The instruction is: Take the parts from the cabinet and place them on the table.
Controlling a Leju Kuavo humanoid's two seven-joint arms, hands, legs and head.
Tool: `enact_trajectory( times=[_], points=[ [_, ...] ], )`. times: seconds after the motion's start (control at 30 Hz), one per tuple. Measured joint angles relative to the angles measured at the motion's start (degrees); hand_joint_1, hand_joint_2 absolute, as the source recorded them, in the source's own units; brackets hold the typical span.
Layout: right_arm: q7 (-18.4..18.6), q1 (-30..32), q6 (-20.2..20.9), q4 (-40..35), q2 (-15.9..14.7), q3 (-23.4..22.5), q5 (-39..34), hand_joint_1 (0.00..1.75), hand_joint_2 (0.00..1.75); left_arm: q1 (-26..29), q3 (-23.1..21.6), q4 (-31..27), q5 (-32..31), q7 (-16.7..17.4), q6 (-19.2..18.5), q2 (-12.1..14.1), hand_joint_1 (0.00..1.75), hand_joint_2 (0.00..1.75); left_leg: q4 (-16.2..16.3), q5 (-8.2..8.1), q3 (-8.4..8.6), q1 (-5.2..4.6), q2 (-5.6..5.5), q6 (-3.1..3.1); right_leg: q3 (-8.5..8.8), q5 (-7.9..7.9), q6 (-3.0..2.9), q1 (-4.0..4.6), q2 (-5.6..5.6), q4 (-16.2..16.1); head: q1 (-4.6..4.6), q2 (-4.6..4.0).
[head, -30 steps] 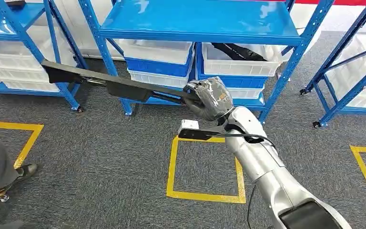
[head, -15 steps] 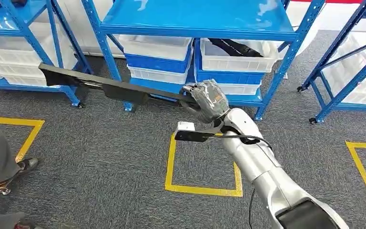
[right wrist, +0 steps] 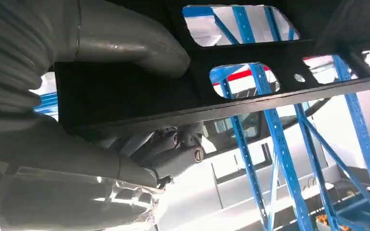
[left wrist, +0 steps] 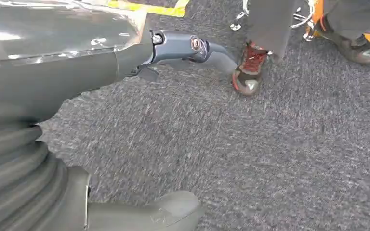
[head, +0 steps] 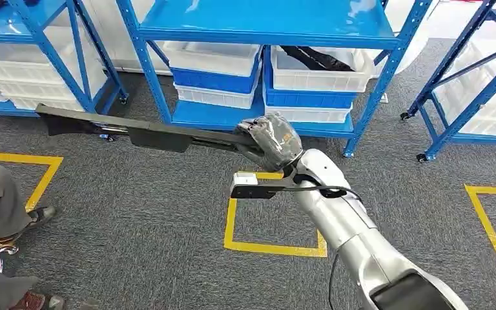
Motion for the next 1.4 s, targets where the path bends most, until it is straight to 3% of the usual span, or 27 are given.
enact_trajectory(
  times=[0.07, 0.1, 0.17, 0.23, 0.3, 0.37, 0.4, 0.43, 0.53, 0.57, 0.63, 0.7, 0.77, 0.8, 0.87, 0.9, 0.93, 1.03, 1.07, 1.1, 1.13, 1.2, 1.23, 1.27, 1.3, 1.37, 1.4],
  points=[
    [0.02, -0.11, -0.07, 0.04, 0.04, 0.17, -0.24, 1.75, 1.75, 0.02, 0.0, 0.0, -0.35, 0.02, -0.09, 0.07, 0.0, 1.75, 0.27, -0.11, -0.62, 0.53, -0.06, -0.66, -0.22, 0.79, -1.2, -0.78, -0.05, -0.27, 0.09, 0.0],
    [0.02, -0.18, -0.15, 0.04, 0.07, 0.2, -0.39, 1.75, 1.75, 0.01, 0.0, 0.0, -0.61, 0.02, -0.13, 0.07, 0.0, 1.75, 1.9, -2.08, -1.28, 0.54, -0.14, -0.83, -0.48, 1.12, -1.73, -0.66, -0.04, -0.26, 0.0, 0.0],
    [0.02, -0.23, -0.44, 0.09, 0.04, 0.26, -0.63, 1.75, 1.75, -0.03, 0.0, 0.0, -0.85, 0.13, -0.24, 0.11, 0.0, 1.75, 11.03, -7.87, -4.74, 0.58, -0.36, -1.37, -1.26, 1.67, -2.45, -0.5, -0.11, -0.22, 0.04, 0.0],
    [0.04, -0.15, -0.68, 0.33, -0.06, 0.37, -0.74, 1.75, 1.75, -0.04, -0.02, 0.0, -1.14, 0.46, -0.44, 0.11, 0.0, 1.75, 18.42, -11.21, -7.32, 0.6, -0.35, -1.56, -2.16, 2.47, -2.44, -0.29, -0.15, -0.07, 0.04, 0.0],
    [0.04, 0.01, -0.87, 0.61, -0.28, 0.37, -0.79, 1.75, 1.75, -0.09, -0.02, 0.0, -1.31, 0.59, -0.5, 0.15, 0.0, 1.75, 15.62, -9.67, -4.71, 0.6, -0.36, -1.29, -2.88, 2.9, -2.22, -0.2, -0.09, -0.07, 0.02, 0.0],
    [0.0, 0.01, -1.07, 0.72, -0.46, 0.37, -0.87, 1.75, 1.75, -0.26, -0.04, 0.0, -1.57, 0.72, -0.39, 0.26, 0.0, 1.75, 5.55, -5.97, 2.08, 0.59, -0.37, -0.73, -3.22, 3.33, -1.86, -0.15, -0.05, -0.07, 0.0, 0.0],
    [-0.09, -0.02, -1.18, 0.72, -0.46, 0.37, -1.0, 1.75, 1.75, -0.39, -0.02, 0.0, -1.62, 0.74, -0.33, 0.39, 0.0, 1.75, 1.07, -6.04, 4.73, 0.55, -0.62, -0.34, -3.23, 3.53, -1.55, -0.1, -0.05, -0.05, 0.04, 0.0],
    [-0.24, -0.09, -1.33, 0.77, -0.57, 0.33, -1.14, 1.75, 1.75, -0.46, -0.04, 0.0, -1.62, 0.74, -0.31, 0.39, 0.0, 1.75, 0.86, -5.8, 4.85, 0.14, -0.61, -0.17, -3.46, 3.73, -1.23, 0.5, -0.09, 0.0, 0.11, 0.0],
    [-0.61, -0.15, -1.75, 1.07, -0.57, 0.37, -1.46, 1.75, 1.75, -0.38, -0.02, 0.0, -1.6, 0.76, -0.04, 0.42, 0.0, 1.75, 0.98, -4.98, 4.38, -0.41, -0.64, 0.95, -3.52, 4.64, 0.12, 0.01, -0.19, -0.39, 0.16, 0.0],
    [-0.79, -0.24, -1.9, 1.29, -0.7, 0.37, -1.61, 1.75, 1.75, -0.39, -0.02, 0.02, -1.62, 0.74, 0.07, 0.39, 0.0, 1.75, 0.14, -4.1, 4.23, -0.04, -0.42, 1.61, -3.92, 4.56, 0.46, 0.37, -0.13, -0.25, 0.2, 0.0],
    [-1.14, -0.48, -2.32, 1.71, -0.87, 0.37, -1.86, 1.75, 1.75, -0.56, -0.02, 0.02, -1.66, 0.74, 0.13, 0.28, 0.0, 1.75, -0.16, -3.11, 3.27, -0.05, -0.23, 2.51, -6.01, 0.67, -0.18, 0.12, -0.19, 3.84, 0.42, 0.0],
    [-1.18, -0.55, -2.38, 2.03, -0.96, 0.37, -1.97, 1.75, 1.75, -0.53, -0.02, 0.0, -1.68, 0.7, 0.15, 0.24, 0.0, 1.75, -0.1, -2.15, 1.93, -0.15, -0.08, 2.75, -9.37, -4.47, -0.63, 0.05, -0.19, 13.41, 0.35, 0.0],
    [-1.05, -0.51, -2.47, 2.43, -1.16, 0.39, -1.97, 1.75, 1.75, -0.53, 0.0, 0.02, -1.68, 0.68, 0.15, 0.26, 0.0, 1.75, -0.01, -1.05, 0.51, -0.18, -0.02, 2.68, -9.96, -5.89, 0.04, 0.06, -0.19, 18.06, 0.39, 0.0],
    [-0.98, -0.51, -2.49, 2.6, -1.27, 0.39, -1.99, 1.75, 1.75, -0.52, 0.0, 0.02, -1.68, 0.68, 0.13, 0.24, 0.0, 1.75, 0.01, -0.57, -0.15, -0.18, -0.02, 2.56, -8.09, -4.93, 0.55, 0.06, -0.19, 16.15, 0.39, 0.0],
    [-0.98, -0.55, -2.49, 2.64, -1.33, 0.39, -2.21, 1.75, 1.75, -0.52, 0.04, 0.02, -1.66, 0.68, 0.02, 0.17, 0.0, 1.75, 0.1, 0.23, -1.14, -0.18, -0.03, 2.21, -1.83, -2.08, 1.21, 0.03, -0.22, 7.09, 0.42, 0.0],
    [-0.98, -0.65, -2.54, 2.64, -1.33, 0.39, -2.25, 1.75, 1.75, -0.53, 0.13, 0.02, -1.66, 0.59, -0.07, 0.15, 0.0, 1.75, 0.23, 0.64, -1.44, -0.18, -0.03, 1.99, 1.43, -1.65, 1.02, 0.03, -0.24, 2.35, 0.44, 0.0],
    [-0.96, -0.77, -2.62, 2.64, -1.29, 0.39, -2.29, 1.75, 1.75, -0.52, 0.24, 0.02, -1.66, 0.41, -0.13, 0.11, 0.0, 1.75, 0.36, 1.07, -2.0, -0.44, -0.03, 1.52, 3.62, -2.74, 0.29, 0.39, -0.2, -1.31, 0.39, 0.0],
    [-0.55, -0.71, -2.95, 2.65, -1.42, 0.39, -2.42, 1.75, 1.75, -0.45, 0.5, 0.02, -1.66, 0.13, -0.13, 0.02, 0.0, 1.75, -0.29, 2.2, -1.96, -0.08, 0.09, 0.41, 1.75, -1.98, -0.8, 1.17, -0.09, -0.75, 0.33, 0.0],
    [-0.31, -0.71, -2.95, 2.67, -1.4, 0.39, -2.38, 1.75, 1.75, -0.41, 0.52, 0.02, -1.66, -0.02, -0.11, 0.02, 0.0, 1.75, -0.65, 2.66, -2.08, -0.23, 0.06, -0.25, 1.69, -1.37, -1.92, 0.57, -0.09, -1.2, 0.42, 0.0],
    [-0.17, -0.81, -2.95, 2.65, -1.27, 0.39, -2.36, 1.75, 1.75, -0.35, 0.63, 0.02, -1.68, -0.18, -0.09, -0.02, 0.0, 1.75, 0.15, 1.72, -2.67, 0.13, -0.13, -0.36, 2.06, -0.63, -2.47, -0.01, -0.22, -1.49, 0.44, 0.0],
    [-0.06, -0.84, -2.97, 2.64, -1.2, 0.41, -2.34, 1.75, 1.75, -0.3, 0.61, 0.02, -1.77, -0.46, -0.07, -0.07, 0.0, 1.75, 1.63, -0.84, -3.16, 0.25, -0.23, -0.45, 1.6, -0.03, -3.28, -0.07, -0.26, -1.49, 0.11, 0.0],
    [0.0, -0.81, -3.02, 2.67, -1.16, 0.52, -2.29, 1.75, 1.75, -0.29, 0.72, 0.02, -1.75, -0.89, -0.06, -0.02, 0.0, 1.75, 10.16, -7.03, -5.7, 0.4, -0.4, -1.12, 0.49, 0.96, -3.52, 0.13, -0.29, -1.42, 0.0, 0.0],
    [0.02, -0.75, -3.06, 2.71, -1.2, 0.55, -2.23, 1.75, 1.75, -0.23, 0.83, 0.02, -1.73, -1.01, -0.09, -0.02, 0.0, 1.75, 14.33, -8.63, -6.95, 0.45, -0.39, -1.4, -0.12, 1.35, -3.43, 0.24, -0.28, -1.35, -0.07, 0.0],
    [0.02, -0.61, -3.06, 2.8, -1.22, 0.55, -2.18, 1.75, 1.75, -0.2, 0.92, 0.02, -1.68, -1.05, -0.15, -0.04, 0.0, 1.75, 16.1, -8.82, -7.11, 0.53, -0.37, -1.59, -0.58, 1.7, -3.28, 0.27, -0.27, -1.31, -0.02, 0.0],
    [0.02, -0.49, -3.08, 2.82, -1.25, 0.55, -2.14, 1.75, 1.75, -0.18, 0.98, 0.02, -1.68, -1.12, -0.24, -0.04, 0.0, 1.75, 15.15, -8.05, -5.91, 0.64, -0.37, -1.63, -1.03, 2.0, -3.15, 0.27, -0.27, -1.26, -0.04, 0.0],
    [0.02, -0.47, -3.08, 2.84, -1.27, 0.57, -2.08, 1.75, 1.75, -0.23, 1.03, 0.02, -1.68, -1.2, -0.24, 0.0, 0.0, 1.75, 5.94, -4.57, 0.7, 0.81, -0.34, -1.51, -1.77, 2.43, -2.81, 0.21, -0.22, -0.91, -0.04, 0.0],
    [0.02, -0.52, -3.08, 2.82, -1.27, 0.57, -2.08, 1.75, 1.75, -0.29, 1.05, 0.02, -1.66, -1.25, -0.24, 0.04, 0.0, 1.75, 1.04, -4.39, 3.81, 0.85, -0.38, -1.32, -1.9, 2.53, -2.65, 0.21, -0.23, -0.69, -0.09, 0.0]
  ],
)
